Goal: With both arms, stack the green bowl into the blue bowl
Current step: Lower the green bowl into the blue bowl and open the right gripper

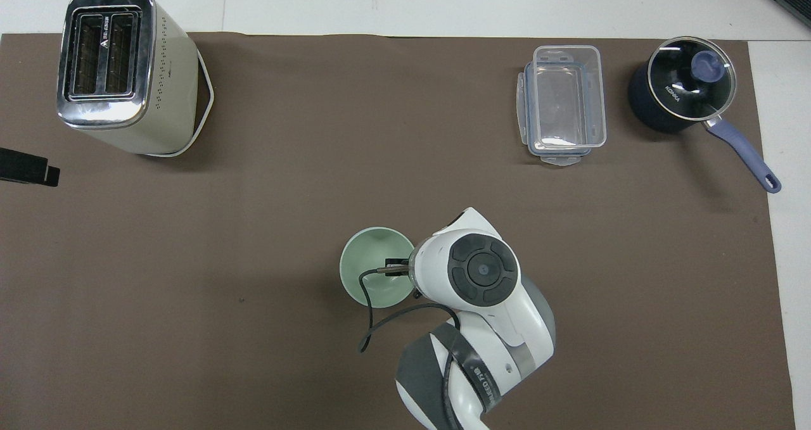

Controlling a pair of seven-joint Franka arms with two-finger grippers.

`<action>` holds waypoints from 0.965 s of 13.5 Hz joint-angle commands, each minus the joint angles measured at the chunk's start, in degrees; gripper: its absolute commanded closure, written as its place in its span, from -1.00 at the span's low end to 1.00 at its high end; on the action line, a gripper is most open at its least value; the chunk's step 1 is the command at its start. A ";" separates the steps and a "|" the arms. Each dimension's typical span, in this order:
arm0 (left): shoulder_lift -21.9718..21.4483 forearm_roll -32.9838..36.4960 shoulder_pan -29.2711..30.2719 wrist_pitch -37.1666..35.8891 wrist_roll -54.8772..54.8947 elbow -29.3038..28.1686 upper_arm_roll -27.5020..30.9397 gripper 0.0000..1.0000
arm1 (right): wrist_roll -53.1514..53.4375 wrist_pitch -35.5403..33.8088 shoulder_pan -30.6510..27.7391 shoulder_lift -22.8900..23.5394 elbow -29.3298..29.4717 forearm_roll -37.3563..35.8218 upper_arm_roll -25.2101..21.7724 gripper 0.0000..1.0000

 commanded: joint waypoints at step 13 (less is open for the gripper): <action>0.02 1.05 0.79 -1.31 1.78 0.87 -0.31 -1.00 | 0.88 3.96 0.16 2.70 -0.01 0.02 0.09 1.00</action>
